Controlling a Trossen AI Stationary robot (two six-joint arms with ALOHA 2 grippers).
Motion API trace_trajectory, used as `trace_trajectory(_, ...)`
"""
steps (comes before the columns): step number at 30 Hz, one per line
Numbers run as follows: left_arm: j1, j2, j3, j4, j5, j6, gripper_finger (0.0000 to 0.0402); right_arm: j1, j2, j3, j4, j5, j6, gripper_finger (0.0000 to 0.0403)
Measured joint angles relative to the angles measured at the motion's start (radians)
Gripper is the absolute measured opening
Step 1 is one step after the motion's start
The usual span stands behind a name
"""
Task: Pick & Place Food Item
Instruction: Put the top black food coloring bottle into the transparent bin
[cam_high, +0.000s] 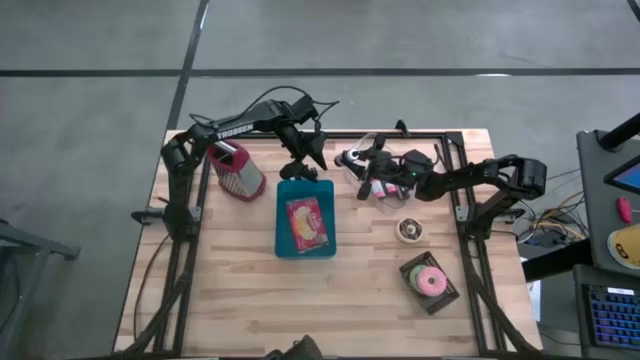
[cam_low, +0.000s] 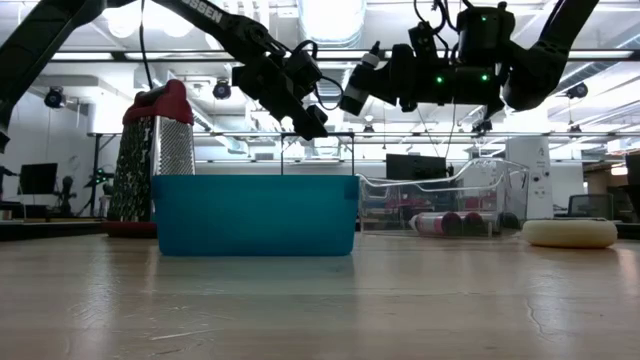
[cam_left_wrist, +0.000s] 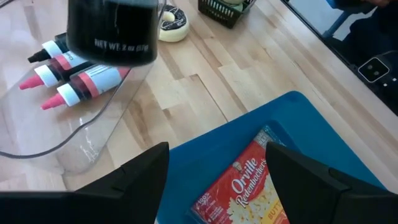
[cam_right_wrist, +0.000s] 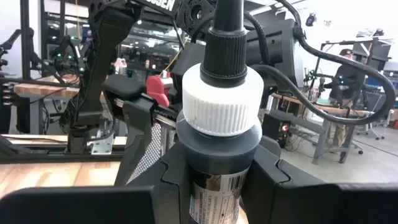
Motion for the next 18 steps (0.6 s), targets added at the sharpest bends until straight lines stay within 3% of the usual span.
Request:
trace_trajectory(10, 0.0, -0.001, 0.0, 0.0, 0.0, -0.001, 0.0275, -0.007, -0.055, 0.009, -0.259, 0.049, -0.02, 0.009)
trace_trajectory(18, 0.0, -0.001, 0.0, 0.0, -0.001, 0.005, 0.0275, -0.029, -0.197, 0.009, -0.534, 0.087, -0.01, 0.009)
